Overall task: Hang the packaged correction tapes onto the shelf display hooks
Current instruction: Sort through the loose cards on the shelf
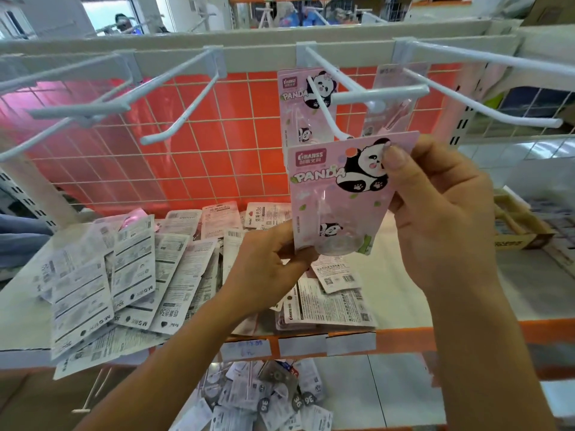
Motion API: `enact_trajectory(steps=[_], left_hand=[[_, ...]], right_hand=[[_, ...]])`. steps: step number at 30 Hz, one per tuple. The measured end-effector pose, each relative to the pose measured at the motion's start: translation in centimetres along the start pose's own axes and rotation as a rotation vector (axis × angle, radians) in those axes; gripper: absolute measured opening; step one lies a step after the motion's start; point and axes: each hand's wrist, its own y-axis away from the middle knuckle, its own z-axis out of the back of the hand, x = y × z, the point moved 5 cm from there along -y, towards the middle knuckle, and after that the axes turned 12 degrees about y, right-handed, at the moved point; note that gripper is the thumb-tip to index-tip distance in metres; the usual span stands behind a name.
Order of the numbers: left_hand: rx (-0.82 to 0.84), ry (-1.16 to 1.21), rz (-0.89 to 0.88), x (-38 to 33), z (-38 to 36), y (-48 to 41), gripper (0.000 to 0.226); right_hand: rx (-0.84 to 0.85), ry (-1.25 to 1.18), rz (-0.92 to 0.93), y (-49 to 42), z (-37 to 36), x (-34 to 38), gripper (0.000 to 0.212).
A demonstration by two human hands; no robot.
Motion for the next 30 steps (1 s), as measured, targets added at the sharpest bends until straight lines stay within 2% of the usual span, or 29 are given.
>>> enact_trajectory(steps=[3,11,23,28,30], left_hand=[[-0.017,0.05,0.022,-0.1,0.2,-0.3,0.026],[-0.008,0.064,0.024,-0.6,0.5,-0.5,0.034],[-0.002,0.046,-0.007,-0.7,0.2,-0.5,0.02],[-0.002,0.001,0.044,-0.1,0.2,-0.8,0.017],[0.017,-0.031,0.062,0.3,0.1,-1.2,0.013]], right_hand=[[-0.015,0.036,0.032,-0.2,-0.2,0.3,0.021],[-0.05,0.075,0.058,-0.1,-0.3,0.6,0.019],[-0.054,0.108,0.095,-0.3,0.1,0.6,0.013],[-0.05,0.14,0.091,-0.9,-0.1,0.4,0.018],[-0.051,0.215,0.095,-1.6,-0.1,-0.2,0.014]])
